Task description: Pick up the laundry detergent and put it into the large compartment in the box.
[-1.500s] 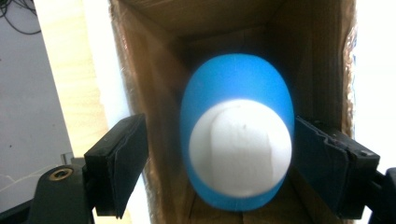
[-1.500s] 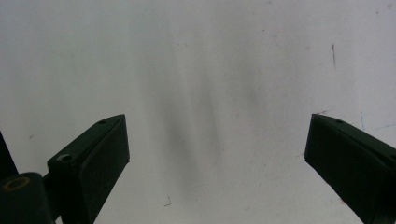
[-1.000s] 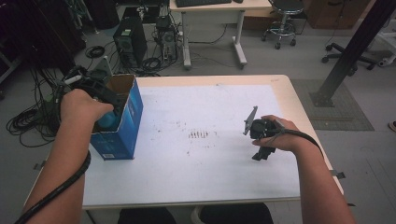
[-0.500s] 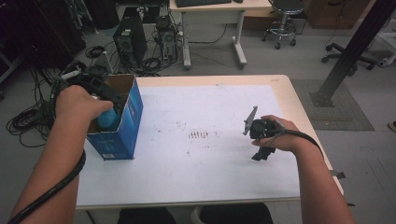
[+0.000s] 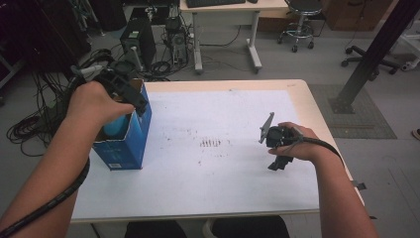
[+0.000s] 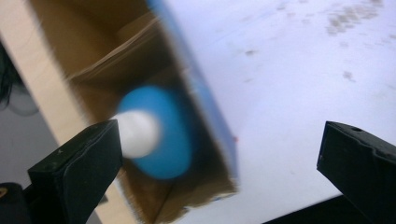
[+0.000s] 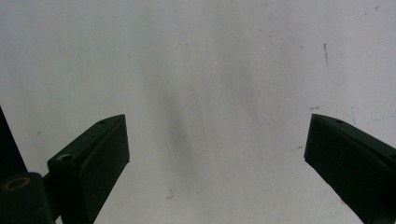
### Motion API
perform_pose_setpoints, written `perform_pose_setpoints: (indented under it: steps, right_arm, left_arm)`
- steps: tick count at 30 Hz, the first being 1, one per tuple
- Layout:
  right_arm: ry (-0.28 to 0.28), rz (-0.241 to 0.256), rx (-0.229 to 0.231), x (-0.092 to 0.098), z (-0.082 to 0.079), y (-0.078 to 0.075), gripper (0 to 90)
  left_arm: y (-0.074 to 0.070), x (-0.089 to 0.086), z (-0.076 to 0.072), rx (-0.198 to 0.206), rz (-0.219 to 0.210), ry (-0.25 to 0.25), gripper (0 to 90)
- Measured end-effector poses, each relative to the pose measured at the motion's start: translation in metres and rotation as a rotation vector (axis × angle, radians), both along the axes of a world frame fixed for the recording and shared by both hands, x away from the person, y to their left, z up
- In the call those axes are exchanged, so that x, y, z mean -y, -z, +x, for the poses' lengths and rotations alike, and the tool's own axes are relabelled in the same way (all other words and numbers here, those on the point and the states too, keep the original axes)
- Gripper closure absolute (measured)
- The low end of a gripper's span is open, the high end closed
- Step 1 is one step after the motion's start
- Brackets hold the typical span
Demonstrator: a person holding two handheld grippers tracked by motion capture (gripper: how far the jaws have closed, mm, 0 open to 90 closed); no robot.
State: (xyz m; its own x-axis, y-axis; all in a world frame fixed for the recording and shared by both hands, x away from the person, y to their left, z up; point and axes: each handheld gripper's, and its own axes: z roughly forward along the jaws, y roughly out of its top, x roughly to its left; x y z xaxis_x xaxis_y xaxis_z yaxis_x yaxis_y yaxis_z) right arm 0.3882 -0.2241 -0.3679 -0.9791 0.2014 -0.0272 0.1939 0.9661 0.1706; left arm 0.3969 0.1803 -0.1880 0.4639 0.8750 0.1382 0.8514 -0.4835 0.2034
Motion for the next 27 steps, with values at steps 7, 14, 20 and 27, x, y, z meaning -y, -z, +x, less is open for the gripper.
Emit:
perform_pose_setpoints:
  steps: [7,14,20,27]
  right_arm:
    - [0.007,-0.005,-0.002,0.002,-0.001,-0.002,6.5]
    - [-0.003,-0.008,0.0,0.002,-0.001,-0.004,6.5]
    - [-0.01,-0.007,0.006,0.0,-0.002,-0.007,6.5]
    - [-0.016,-0.006,0.005,-0.001,-0.003,-0.009,6.5]
  left_arm:
    - [-0.008,0.032,-0.009,-0.002,0.008,0.131,0.6]
    - [-0.012,0.051,-0.017,-0.011,0.014,0.236,0.6]
    - [-0.014,0.068,-0.027,-0.015,0.036,0.331,0.7]
    - [-0.007,0.088,-0.037,-0.032,0.063,0.48,1.2]
